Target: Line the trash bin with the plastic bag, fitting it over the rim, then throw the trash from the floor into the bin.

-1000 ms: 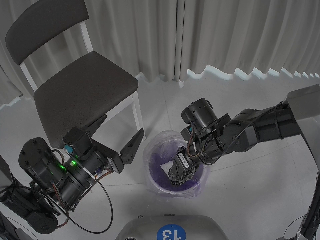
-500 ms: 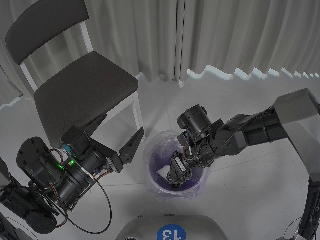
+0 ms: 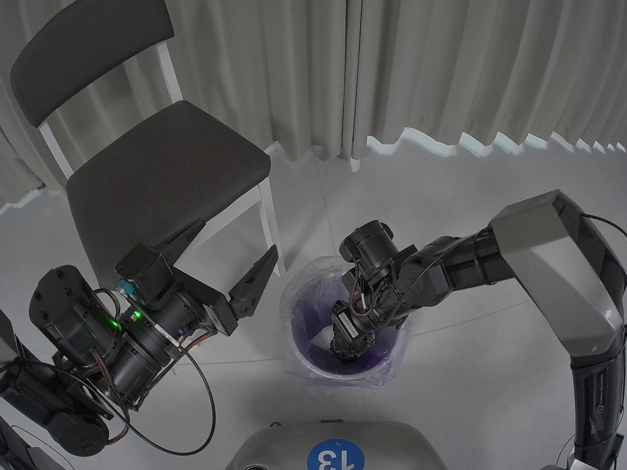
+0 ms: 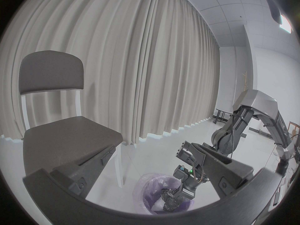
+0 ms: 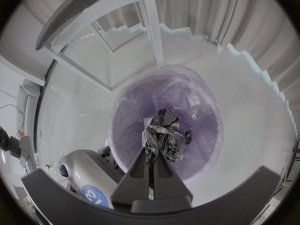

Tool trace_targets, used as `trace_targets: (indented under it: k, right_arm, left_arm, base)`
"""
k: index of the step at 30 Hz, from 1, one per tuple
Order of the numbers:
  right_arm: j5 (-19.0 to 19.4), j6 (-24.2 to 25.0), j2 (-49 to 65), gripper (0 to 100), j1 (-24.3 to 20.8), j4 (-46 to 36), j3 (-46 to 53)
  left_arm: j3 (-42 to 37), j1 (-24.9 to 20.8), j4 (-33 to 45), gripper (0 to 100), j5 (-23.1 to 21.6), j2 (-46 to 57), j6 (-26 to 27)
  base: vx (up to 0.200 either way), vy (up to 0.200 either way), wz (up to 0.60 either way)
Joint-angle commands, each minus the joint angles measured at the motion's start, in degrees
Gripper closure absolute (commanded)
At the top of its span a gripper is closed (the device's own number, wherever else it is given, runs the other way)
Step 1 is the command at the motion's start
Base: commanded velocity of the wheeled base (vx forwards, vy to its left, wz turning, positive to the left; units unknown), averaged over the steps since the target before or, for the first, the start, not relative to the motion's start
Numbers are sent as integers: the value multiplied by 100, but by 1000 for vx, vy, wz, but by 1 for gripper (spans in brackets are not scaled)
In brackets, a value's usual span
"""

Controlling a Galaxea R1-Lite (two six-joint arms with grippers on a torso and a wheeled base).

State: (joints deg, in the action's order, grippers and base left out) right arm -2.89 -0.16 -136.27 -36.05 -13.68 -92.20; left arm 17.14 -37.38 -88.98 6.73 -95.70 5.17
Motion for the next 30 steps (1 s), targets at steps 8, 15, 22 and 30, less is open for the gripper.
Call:
trace_targets:
  k: [8,15,22,30]
  right_arm:
    - [-1,-90,-278,100,107,41,-88]
    - [-10,-90,-392,0,107,58,-228]
    - [-10,-98,-409,0,116,58,-281]
    - [-71,-28,-234,0,116,49,-237]
  left_arm:
    - [0,2,-93,0,4,25,2]
    - [-9,2,-93,0,4,25,2]
    - [-9,2,-93,0,4,60,2]
    - [9,2,-93,0,-102,-2,2]
  base:
    - [0,0,0]
    - [0,0,0]
    - [0,0,0]
    - [0,0,0]
